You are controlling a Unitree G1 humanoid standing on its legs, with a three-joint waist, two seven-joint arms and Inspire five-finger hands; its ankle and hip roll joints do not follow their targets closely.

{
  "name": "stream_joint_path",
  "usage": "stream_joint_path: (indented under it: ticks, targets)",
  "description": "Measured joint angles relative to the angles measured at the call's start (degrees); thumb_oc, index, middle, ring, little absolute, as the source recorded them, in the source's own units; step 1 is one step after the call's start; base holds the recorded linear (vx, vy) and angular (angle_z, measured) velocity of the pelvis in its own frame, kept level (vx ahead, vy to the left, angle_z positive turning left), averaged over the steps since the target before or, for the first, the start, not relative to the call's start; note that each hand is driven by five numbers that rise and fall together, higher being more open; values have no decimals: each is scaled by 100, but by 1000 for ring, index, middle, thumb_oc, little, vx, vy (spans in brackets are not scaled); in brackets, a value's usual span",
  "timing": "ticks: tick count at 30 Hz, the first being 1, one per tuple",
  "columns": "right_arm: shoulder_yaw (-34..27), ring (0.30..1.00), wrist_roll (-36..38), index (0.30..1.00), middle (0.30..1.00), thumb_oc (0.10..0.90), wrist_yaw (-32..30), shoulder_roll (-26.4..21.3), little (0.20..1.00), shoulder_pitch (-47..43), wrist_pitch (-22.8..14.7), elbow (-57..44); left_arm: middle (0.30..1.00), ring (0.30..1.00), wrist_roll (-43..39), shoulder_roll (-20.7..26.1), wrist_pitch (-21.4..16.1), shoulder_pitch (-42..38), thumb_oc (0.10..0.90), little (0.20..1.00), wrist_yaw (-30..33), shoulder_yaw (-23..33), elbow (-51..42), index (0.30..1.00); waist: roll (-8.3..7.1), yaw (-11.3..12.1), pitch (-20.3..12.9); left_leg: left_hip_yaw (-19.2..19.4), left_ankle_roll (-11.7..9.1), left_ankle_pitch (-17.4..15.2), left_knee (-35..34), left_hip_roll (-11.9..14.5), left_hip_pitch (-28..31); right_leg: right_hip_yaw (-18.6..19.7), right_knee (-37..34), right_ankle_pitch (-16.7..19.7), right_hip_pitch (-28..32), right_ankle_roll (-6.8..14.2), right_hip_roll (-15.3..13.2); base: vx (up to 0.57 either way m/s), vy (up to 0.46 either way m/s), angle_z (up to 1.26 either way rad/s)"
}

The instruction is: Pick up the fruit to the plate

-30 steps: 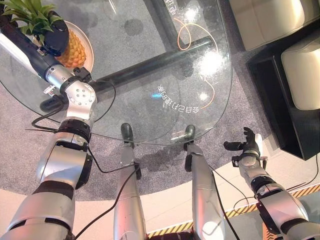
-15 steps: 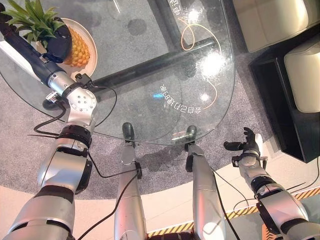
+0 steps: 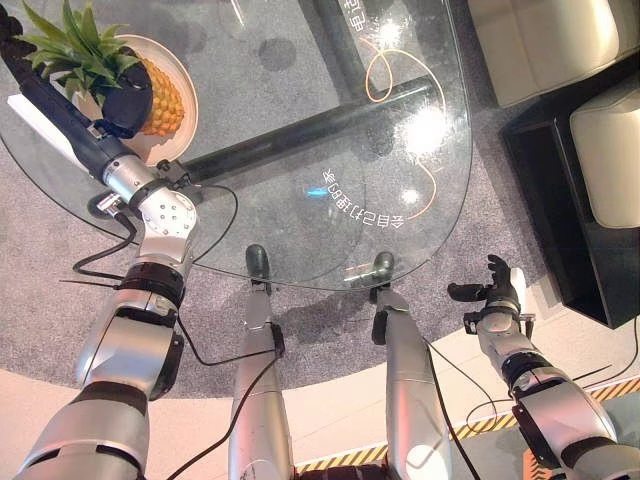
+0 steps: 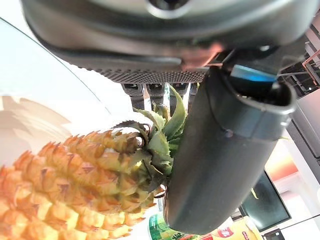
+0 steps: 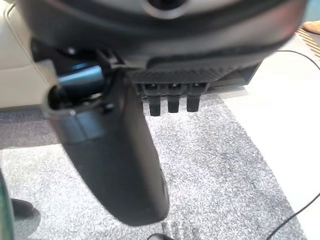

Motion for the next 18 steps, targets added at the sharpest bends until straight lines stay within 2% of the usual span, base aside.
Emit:
stream_joint_path:
  ticks: [6,18]
  targets:
    - [-22,900,0,900,900,800,-5,1,900,2,-3,0,900,900,0,-10,-15,157,800,900,-66,-2,-247,900,2,126,1,-10,0,2,2,-13,3,-14,6,0,7,0,-17,0,0,0]
    - [-57,900,0,900,900,800,-10,18,900,3,3,1,900,900,47,-19,-23,351,800,900,-125,-5,-564,900,8,203,2,-42,12,14,-15,-23,3,-71,5,-5,26,0,-38,-4,-5,1]
